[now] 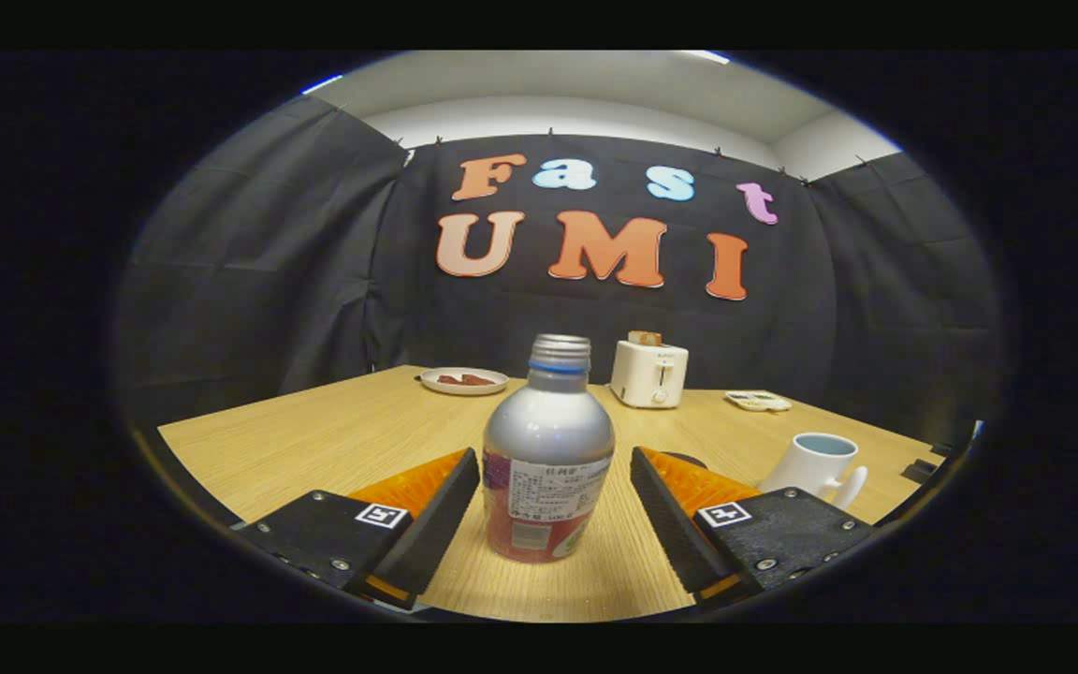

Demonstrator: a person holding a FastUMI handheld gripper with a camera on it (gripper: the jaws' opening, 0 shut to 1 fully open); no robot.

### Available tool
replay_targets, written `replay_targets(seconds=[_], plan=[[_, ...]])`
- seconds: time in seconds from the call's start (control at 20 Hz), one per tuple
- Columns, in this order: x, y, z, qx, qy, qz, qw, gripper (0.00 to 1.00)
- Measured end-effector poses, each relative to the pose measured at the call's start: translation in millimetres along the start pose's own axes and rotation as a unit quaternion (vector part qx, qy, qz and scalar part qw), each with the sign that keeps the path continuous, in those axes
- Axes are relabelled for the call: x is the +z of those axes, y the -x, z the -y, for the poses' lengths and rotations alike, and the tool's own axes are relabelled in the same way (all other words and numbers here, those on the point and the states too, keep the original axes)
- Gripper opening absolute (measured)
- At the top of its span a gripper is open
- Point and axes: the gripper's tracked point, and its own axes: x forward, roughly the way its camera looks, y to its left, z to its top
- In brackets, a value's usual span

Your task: Take the bottle from table, then pour the juice into the cup, finally place the bottle on the coaster

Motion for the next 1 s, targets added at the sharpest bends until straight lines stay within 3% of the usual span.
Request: replay_targets(seconds=[0.25, 0.4, 0.75, 1.0], plan=[[-22, -8, -12, 0.023, 0.002, -0.03, 0.999, 0.92], [-16, -9, -12, 0.027, -0.014, -0.028, 0.999, 0.79], [15, -16, -8, 0.044, -0.138, -0.015, 0.989, 0.74], [13, -20, -11, 0.063, -0.195, -0.04, 0.978, 0.74]])
